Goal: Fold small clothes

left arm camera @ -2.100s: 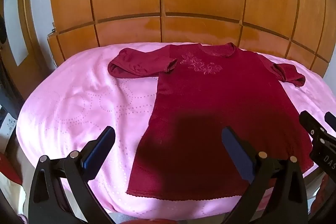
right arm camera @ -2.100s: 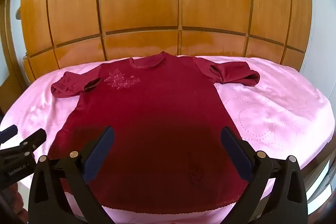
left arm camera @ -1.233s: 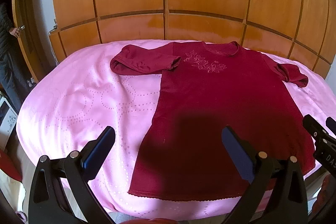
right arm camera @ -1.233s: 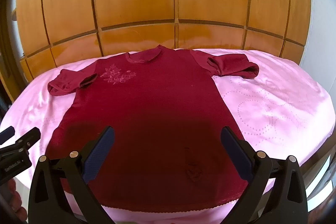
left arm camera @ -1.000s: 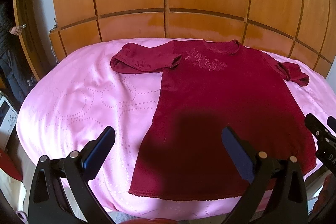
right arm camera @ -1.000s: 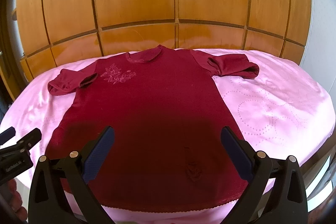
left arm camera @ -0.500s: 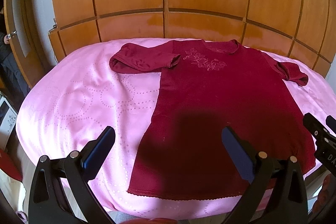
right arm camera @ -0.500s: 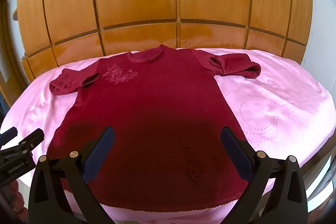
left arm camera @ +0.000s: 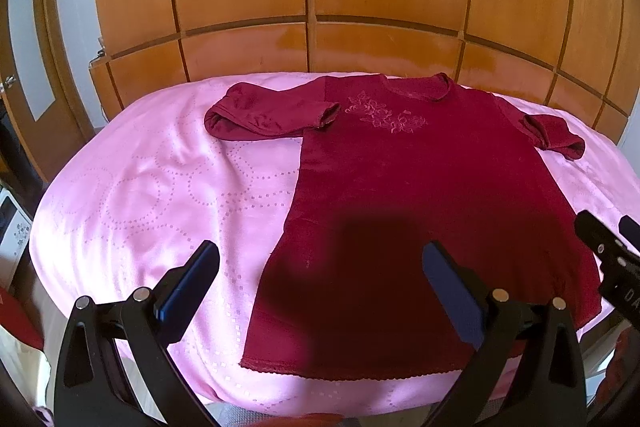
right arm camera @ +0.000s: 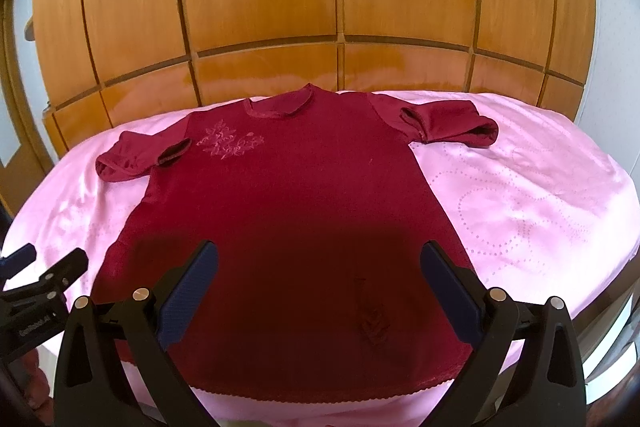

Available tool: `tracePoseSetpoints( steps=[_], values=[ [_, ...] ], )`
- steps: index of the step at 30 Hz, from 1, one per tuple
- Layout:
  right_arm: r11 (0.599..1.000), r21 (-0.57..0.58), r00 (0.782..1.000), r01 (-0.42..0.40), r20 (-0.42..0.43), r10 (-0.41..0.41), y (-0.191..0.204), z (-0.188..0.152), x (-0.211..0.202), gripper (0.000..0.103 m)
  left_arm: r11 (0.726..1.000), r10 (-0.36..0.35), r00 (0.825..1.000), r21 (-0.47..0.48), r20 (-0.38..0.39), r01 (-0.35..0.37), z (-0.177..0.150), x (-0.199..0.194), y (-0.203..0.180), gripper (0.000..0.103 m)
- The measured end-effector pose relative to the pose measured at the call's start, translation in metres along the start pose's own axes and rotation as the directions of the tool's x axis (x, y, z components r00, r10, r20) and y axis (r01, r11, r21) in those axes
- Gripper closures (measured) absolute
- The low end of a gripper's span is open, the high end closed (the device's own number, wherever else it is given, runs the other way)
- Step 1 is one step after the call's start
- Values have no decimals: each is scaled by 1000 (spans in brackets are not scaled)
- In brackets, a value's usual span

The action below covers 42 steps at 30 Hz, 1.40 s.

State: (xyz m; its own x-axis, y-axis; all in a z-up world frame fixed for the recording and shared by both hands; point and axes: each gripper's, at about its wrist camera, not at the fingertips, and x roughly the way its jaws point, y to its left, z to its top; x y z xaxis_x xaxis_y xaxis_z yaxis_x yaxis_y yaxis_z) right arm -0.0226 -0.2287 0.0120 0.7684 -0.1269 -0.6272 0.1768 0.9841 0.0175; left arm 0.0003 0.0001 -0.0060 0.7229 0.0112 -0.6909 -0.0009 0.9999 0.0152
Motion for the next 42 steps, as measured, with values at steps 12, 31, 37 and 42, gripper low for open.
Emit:
tracePoseSetpoints(
  steps=[12, 31, 37, 42],
  values=[
    [999, 37, 1000, 26, 2, -26, -18, 7, 6, 3, 1000, 5, 997, 30, -78, -2, -6, 24, -1, 2],
    [975, 183, 989, -129, -46, 140, -133, -9, 42, 3, 996, -44, 980, -79, -194, 29, -23, 75, 37, 2],
    [928, 308, 961, -209, -112, 254, -168, -25, 63, 10, 990, -122, 971, -94, -205, 104, -33, 90, 44, 2],
    [882, 392, 926, -261, -157, 344, -189, -43, 76, 38, 982, -178, 964, -92, -199, 163, -45, 94, 50, 2]
  ],
)
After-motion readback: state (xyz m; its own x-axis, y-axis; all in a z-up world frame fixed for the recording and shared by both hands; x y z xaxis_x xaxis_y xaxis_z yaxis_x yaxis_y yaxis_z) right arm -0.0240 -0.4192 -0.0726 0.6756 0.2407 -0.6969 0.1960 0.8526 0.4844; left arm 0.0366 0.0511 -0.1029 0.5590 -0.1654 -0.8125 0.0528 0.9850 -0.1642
